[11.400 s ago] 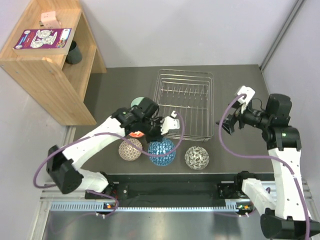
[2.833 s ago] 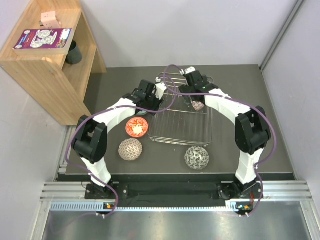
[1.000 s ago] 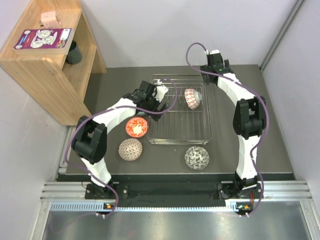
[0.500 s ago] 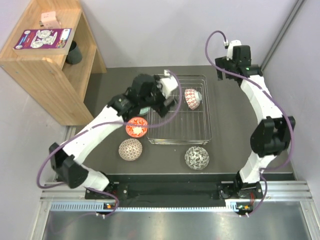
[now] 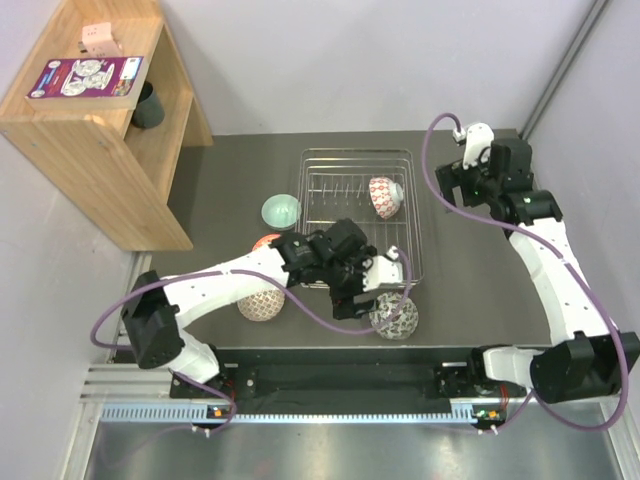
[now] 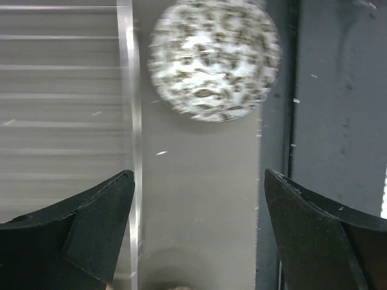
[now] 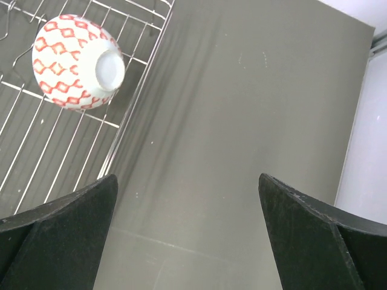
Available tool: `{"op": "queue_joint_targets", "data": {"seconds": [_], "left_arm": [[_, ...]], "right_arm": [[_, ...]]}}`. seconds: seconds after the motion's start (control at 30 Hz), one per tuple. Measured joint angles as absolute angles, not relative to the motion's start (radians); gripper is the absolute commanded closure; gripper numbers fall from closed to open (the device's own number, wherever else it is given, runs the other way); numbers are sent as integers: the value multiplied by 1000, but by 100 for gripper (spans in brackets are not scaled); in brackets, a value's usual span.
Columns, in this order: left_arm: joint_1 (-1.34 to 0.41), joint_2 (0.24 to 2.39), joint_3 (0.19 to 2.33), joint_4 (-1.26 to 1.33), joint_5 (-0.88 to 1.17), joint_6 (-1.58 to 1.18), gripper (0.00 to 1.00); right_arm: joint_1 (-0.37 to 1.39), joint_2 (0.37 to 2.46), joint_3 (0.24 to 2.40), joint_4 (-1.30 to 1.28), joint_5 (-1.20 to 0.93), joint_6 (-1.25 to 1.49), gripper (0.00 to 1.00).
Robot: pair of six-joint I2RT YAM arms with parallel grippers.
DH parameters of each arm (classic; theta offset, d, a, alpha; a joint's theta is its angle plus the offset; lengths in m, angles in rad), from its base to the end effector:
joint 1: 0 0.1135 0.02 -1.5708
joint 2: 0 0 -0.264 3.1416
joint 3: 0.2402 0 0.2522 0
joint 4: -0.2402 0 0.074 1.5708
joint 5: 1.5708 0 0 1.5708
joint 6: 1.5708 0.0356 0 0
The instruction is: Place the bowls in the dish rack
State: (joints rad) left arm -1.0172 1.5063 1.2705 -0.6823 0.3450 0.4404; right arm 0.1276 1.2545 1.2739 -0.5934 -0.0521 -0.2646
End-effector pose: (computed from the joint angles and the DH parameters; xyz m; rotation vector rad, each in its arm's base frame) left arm 0.1582 -0.2789 0.2927 1.7977 1.7895 -0.6667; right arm 0.2712 0.0367 0.3697 -0.4475 2.0968 -0.0241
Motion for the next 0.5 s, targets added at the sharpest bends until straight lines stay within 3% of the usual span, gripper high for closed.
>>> {"op": "queue_joint_targets", "data": {"seconds": [0.5], "left_arm": [[-1159,1676,1195,-640,359,472,15]], "right_arm": [[126,1203,1217,-599,-64,-286,1]]}}
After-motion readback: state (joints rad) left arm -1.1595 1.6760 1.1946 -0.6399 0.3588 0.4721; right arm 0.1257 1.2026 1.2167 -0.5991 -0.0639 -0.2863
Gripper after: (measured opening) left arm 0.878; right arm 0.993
